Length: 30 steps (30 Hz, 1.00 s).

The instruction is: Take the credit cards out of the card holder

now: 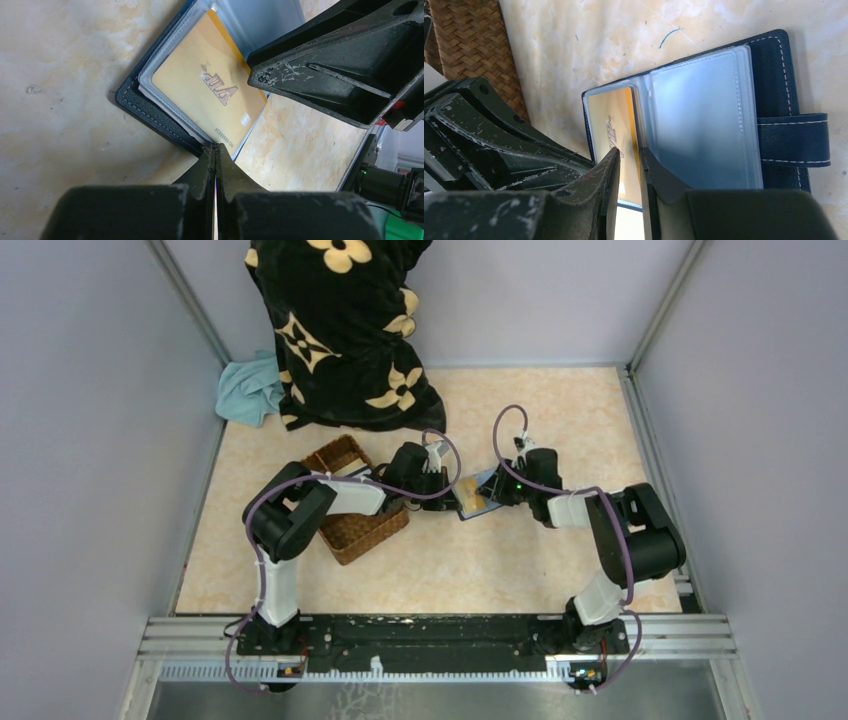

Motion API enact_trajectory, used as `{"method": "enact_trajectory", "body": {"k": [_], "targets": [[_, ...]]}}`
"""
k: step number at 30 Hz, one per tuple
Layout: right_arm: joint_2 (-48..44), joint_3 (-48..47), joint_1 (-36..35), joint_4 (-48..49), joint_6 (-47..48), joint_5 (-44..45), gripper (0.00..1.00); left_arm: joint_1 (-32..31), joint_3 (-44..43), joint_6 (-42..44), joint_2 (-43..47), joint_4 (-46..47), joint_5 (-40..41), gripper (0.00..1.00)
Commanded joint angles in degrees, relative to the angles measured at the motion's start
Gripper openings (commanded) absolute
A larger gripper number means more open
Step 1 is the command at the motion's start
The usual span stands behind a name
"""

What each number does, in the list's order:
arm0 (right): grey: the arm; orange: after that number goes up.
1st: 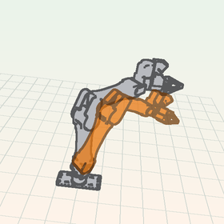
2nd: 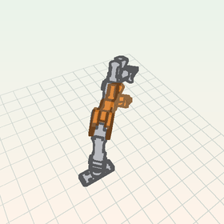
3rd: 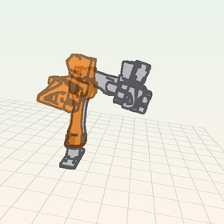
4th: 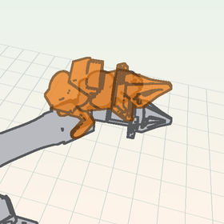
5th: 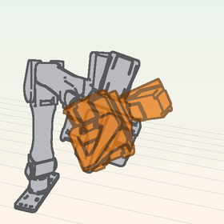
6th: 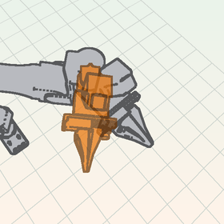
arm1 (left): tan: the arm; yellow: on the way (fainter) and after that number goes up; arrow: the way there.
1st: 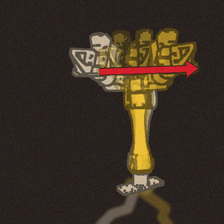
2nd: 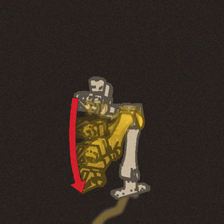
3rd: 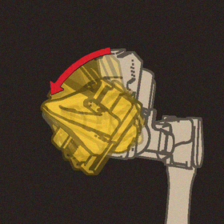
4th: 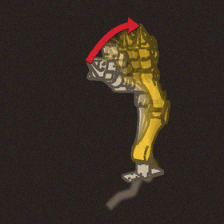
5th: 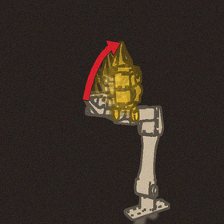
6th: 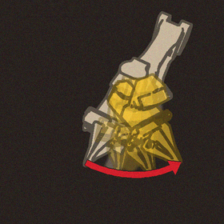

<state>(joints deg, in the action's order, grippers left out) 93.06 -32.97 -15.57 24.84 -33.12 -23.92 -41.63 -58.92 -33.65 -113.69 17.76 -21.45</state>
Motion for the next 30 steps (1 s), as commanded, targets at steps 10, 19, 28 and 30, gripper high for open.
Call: {"method": "enact_trajectory", "body": {"k": [10, 19, 28, 30], "targets": [[-1.61, 0.46, -1.25, 4.59, -1.94, -10.77, 0.21, 0.05, 0.49, 1.04, -3.02, -2.21, 2.36, 0.0], [-1.56, -2.68, -4.38, -7.58, 7.03, -6.48, 0.27, 0.05, 0.08, 0.95, -3.19, -2.2, 2.04, 0.0], [-3.26, -0.38, -4.47, -2.21, 4.01, -12.24, 0.26, 0.05, 0.38, 0.73, -3.51, -2.21, 1.99, 0.0], [-3.56, -0.34, -4.47, -1.24, 3.2, -13.66, 0.26, 0.05, 0.3, 0.64, -3.56, -2.04, 1.88, 0.0]]}}
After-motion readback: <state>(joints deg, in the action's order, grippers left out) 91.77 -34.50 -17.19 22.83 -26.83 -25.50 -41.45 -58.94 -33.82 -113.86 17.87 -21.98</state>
